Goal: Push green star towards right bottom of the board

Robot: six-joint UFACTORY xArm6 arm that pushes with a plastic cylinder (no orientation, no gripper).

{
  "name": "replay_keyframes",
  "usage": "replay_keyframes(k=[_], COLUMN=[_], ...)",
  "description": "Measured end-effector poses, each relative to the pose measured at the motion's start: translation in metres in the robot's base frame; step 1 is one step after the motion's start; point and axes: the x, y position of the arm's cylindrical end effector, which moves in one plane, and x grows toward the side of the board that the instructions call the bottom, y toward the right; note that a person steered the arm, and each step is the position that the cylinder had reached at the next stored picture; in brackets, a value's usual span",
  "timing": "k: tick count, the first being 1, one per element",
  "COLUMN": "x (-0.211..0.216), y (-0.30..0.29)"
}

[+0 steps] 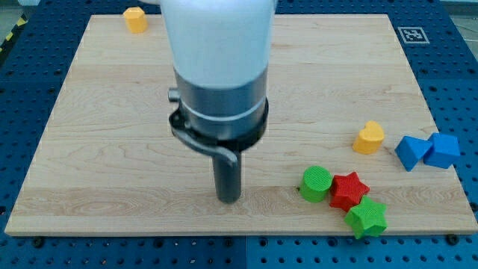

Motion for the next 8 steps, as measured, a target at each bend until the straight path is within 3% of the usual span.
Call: replay_keyframes(k=[1,4,8], x=[0.013,0.029,0.028], y=[0.005,0.105,0.139])
